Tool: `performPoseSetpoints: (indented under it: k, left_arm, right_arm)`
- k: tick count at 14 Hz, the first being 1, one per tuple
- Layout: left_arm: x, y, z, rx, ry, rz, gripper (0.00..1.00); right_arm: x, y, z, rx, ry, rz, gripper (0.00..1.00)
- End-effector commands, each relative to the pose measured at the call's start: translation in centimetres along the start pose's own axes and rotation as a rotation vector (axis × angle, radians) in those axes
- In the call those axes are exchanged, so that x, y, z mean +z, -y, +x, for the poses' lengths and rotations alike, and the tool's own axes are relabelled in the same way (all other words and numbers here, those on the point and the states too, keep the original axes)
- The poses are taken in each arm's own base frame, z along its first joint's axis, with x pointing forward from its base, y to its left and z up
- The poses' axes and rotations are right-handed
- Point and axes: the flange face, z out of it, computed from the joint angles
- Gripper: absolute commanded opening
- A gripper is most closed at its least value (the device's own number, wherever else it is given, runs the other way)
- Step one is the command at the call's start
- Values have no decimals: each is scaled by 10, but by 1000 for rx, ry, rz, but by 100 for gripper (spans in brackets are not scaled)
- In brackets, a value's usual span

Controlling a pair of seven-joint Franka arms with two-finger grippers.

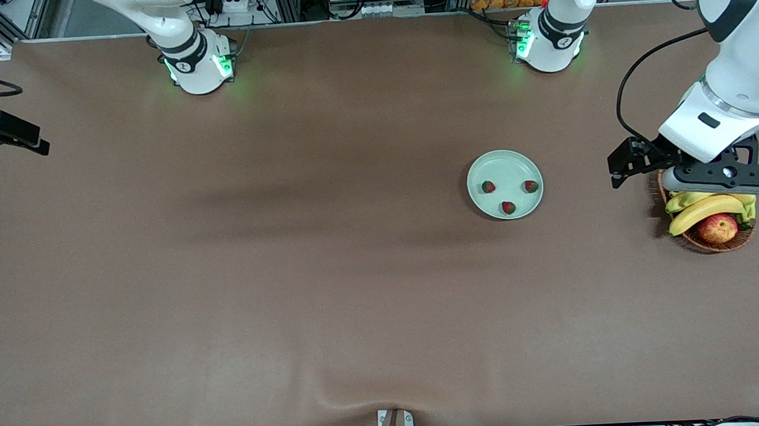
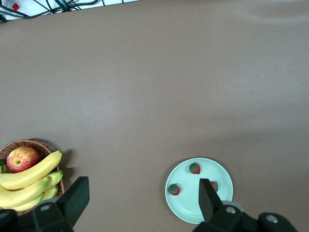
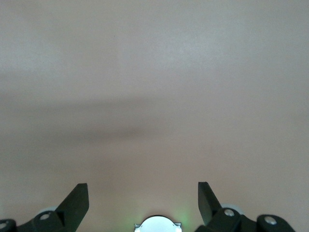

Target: Collect all strawberries into plate

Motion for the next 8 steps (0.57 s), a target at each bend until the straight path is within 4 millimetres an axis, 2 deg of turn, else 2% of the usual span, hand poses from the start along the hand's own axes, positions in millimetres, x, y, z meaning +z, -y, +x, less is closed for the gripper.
performPoseSetpoints:
  k: [1, 2, 5, 8]
  left_arm:
    - [-10, -5, -5, 21, 12, -18, 100]
    - [-13, -2, -6, 22, 9, -12, 100]
    - [-27, 28, -18, 36, 28, -2, 100]
    - [-57, 28, -38, 11, 31, 0, 100]
  right_arm:
    - [-4, 1, -6, 14, -10, -22, 100]
    - [-4, 1, -6, 27, -10, -22, 100]
    - [-5, 4, -6, 57, -13, -22, 100]
    - [-4, 4, -6, 56, -10, -21, 100]
